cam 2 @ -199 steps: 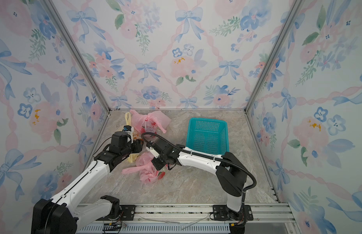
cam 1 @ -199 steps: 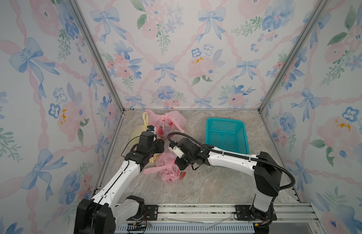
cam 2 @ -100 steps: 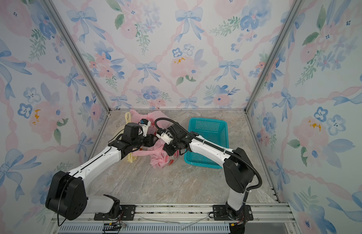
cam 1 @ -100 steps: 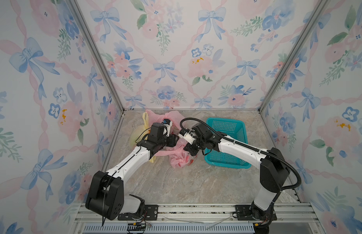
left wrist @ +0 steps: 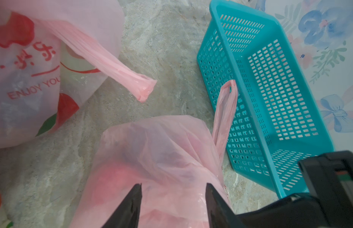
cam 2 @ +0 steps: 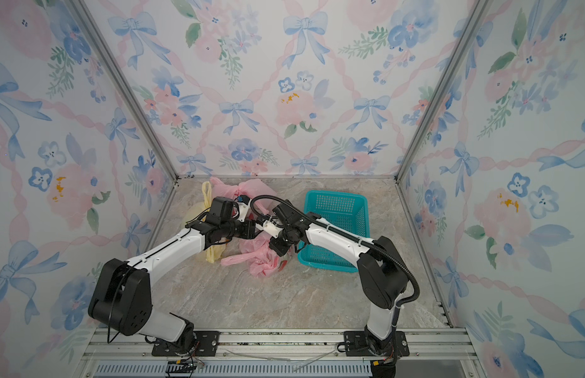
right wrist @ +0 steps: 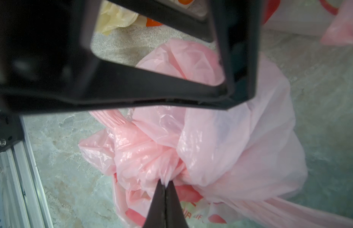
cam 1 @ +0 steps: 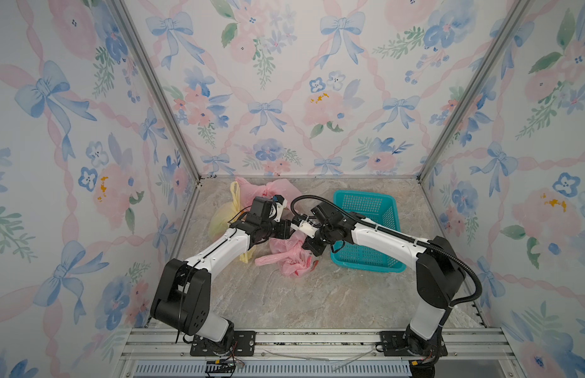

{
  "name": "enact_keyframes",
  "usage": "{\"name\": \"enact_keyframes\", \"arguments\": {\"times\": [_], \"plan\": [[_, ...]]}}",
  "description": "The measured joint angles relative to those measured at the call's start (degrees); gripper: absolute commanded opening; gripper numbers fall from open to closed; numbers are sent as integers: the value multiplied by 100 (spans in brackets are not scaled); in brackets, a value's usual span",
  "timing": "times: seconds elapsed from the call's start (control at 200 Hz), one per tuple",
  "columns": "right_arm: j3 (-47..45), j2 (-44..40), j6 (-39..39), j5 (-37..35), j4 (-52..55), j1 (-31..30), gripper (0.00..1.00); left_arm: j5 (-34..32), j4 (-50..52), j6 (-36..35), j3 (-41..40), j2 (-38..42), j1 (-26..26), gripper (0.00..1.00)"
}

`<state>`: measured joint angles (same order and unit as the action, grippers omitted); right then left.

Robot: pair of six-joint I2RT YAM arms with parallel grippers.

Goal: Untie the knot of a plastic bag & take out the apple
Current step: Move the plastic bag to the center of the board, then untie the plastic bag at the center of the board.

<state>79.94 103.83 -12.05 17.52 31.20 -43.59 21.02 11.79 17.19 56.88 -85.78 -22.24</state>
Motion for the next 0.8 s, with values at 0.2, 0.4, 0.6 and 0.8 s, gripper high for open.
{"name": "enact_keyframes", "arguments": {"times": [0.2,0.4,0.6,0.8], "plan": [[-111,0,46,-39,155,42,0,-140,68,133,22,-61,-197,58],[-356,-26,201,-153,160,90,0,-170,118,251,122,-413,-387,53],[-461,-111,348,-238,136,118,0,-59,164,372,260,-610,-603,3],[-564,-186,474,-297,0,122,0,199,162,365,275,-726,-726,0]]}}
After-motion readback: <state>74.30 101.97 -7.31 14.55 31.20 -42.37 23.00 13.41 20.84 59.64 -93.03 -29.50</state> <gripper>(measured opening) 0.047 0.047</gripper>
